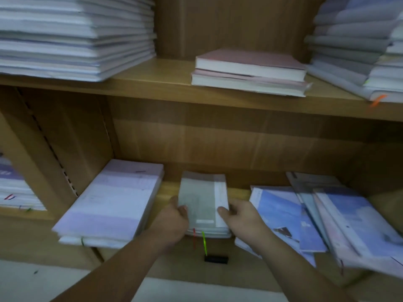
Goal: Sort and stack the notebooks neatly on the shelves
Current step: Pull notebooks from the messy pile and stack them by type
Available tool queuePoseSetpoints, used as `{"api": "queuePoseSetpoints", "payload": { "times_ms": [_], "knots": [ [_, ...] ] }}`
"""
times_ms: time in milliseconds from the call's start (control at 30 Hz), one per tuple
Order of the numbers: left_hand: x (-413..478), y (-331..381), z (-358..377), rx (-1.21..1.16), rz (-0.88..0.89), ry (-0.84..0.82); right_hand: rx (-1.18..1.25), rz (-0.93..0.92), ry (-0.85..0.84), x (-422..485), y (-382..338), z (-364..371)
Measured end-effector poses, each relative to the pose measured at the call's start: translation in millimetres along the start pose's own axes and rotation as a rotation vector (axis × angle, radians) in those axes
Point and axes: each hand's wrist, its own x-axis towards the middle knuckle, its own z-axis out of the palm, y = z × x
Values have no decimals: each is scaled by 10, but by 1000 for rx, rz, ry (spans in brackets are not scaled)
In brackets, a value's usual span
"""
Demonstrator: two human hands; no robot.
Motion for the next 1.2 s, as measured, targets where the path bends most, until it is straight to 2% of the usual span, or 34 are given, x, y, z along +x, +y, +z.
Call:
{"api": "queuePoseSetpoints", "payload": {
  "times_ms": [133, 200, 267, 333, 433, 533, 600, 733, 800, 867, 933, 1000, 1133, 1200],
  "knots": [
    [55, -16, -159, 495, -18, 8, -41, -11, 45, -152, -7, -296],
    [2, 74, -201, 711, 50, 76, -163, -6, 66, -235, 139, -531],
    [-108, 279, -129, 565, 235, 115, -342, 48, 152, -304, 414, -788],
    [-263, 537, 88, 367, 388, -7, -465, 142, 222, -413, 654, -1017],
    [-443, 788, 581, 488, 470, -219, -551, 257, 248, -568, 909, -1195],
    [-446, 915, 965, 641, 354, -264, -518, 258, 251, -666, 1047, -1262],
    [-380, 941, 1131, 576, 252, -248, -481, 265, 210, -676, 1071, -1269],
    [-316, 962, 1274, -37, 55, -323, -377, 325, 238, -646, 1048, -1313],
    [-268, 1079, 1209, -242, 17, -249, -342, 305, 249, -634, 1092, -1327],
    [-220, 1184, 1029, -349, 10, -148, -327, 289, 241, -622, 1126, -1317],
    [-133, 1192, 860, -380, -16, -59, -271, 306, 212, -623, 1144, -1273],
    [-99, 1158, 801, -381, -55, -49, -165, 363, 212, -630, 1139, -1196],
    [-184, 1099, 995, -304, -24, -174, 153, 436, 334, -628, 1109, -1054],
    [-176, 1029, 1121, -164, 1, -277, 366, 496, 294, -655, 1093, -1048]
  ]
}}
